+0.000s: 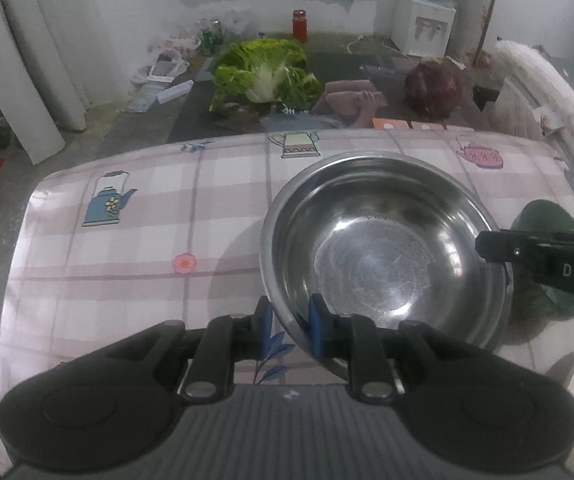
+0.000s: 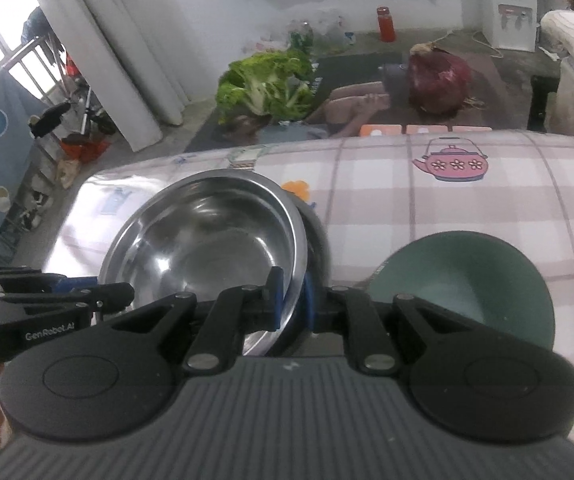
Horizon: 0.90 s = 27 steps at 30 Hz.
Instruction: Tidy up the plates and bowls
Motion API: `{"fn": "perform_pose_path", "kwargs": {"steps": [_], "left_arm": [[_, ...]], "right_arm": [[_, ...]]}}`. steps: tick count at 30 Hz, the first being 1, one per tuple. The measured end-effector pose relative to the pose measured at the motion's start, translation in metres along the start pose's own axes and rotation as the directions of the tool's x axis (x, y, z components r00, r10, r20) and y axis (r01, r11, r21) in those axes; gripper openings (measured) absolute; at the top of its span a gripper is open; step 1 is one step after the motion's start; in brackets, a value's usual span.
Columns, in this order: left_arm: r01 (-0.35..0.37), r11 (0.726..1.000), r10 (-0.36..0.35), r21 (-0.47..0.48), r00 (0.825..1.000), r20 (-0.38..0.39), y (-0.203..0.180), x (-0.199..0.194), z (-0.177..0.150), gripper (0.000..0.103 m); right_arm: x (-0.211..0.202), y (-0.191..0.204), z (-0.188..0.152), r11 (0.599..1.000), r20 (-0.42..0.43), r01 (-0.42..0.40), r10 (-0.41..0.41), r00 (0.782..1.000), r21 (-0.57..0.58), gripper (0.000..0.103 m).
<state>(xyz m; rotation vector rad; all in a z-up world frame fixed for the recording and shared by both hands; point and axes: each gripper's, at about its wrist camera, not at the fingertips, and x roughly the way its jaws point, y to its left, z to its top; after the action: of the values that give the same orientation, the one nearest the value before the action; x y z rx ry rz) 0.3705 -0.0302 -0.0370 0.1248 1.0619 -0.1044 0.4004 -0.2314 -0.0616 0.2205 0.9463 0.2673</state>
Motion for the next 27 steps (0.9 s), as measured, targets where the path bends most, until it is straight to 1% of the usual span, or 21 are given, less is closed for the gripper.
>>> {"fn": "perform_pose_path", "kwargs": {"steps": [5, 6, 7, 9, 11, 15, 18, 21, 27], "left_arm": [[-0.005, 1.000, 0.005, 0.009, 1.000, -0.011, -0.004, 0.006, 0.000, 0.024], [-0.008, 1.000, 0.008, 0.013, 1.000, -0.009, -0.004, 0.006, -0.001, 0.024], [-0.012, 1.000, 0.012, 0.018, 1.000, -0.005, -0.004, 0.005, -0.001, 0.025], [-0.020, 0.999, 0.020, 0.026, 1.000, 0.006, -0.004, 0.003, -0.001, 0.025], [-0.027, 0.999, 0.027, 0.025, 1.000, 0.010, -0.003, 0.001, -0.002, 0.027], [-0.025, 1.000, 0.025, 0.006, 1.000, -0.004, -0.001, 0.006, -0.002, 0.031], [-0.030, 1.000, 0.030, 0.003, 1.000, -0.010, -0.003, 0.011, -0.003, 0.030], [-0.034, 0.999, 0.034, -0.001, 0.999, -0.009, -0.002, 0.012, -0.003, 0.027], [-0.047, 0.999, 0.046, -0.010, 0.999, -0.020, 0.015, 0.009, -0.010, 0.026]], "right_arm": [[0.001, 0.001, 0.001, 0.999, 0.012, 0.019, -0.019, 1.000, -0.032, 0.013], [0.001, 0.001, 0.002, 0.999, 0.015, 0.028, -0.027, 1.000, -0.042, 0.014], [0.001, 0.001, 0.002, 0.998, 0.020, 0.033, -0.032, 0.999, -0.049, 0.017], [-0.002, 0.000, 0.004, 0.998, 0.032, 0.033, -0.031, 0.999, -0.051, 0.029], [-0.005, -0.002, 0.006, 0.998, 0.047, 0.033, -0.030, 0.998, -0.046, 0.031], [0.000, -0.007, 0.014, 0.999, 0.051, 0.036, -0.034, 0.998, -0.029, 0.031], [0.015, -0.010, 0.019, 0.999, 0.026, 0.034, -0.034, 0.999, -0.014, 0.031], [0.028, -0.008, 0.019, 0.999, -0.003, 0.031, -0.031, 1.000, -0.020, 0.031], [0.034, 0.008, 0.007, 0.998, -0.060, -0.054, 0.052, 0.997, -0.035, 0.025]]}}
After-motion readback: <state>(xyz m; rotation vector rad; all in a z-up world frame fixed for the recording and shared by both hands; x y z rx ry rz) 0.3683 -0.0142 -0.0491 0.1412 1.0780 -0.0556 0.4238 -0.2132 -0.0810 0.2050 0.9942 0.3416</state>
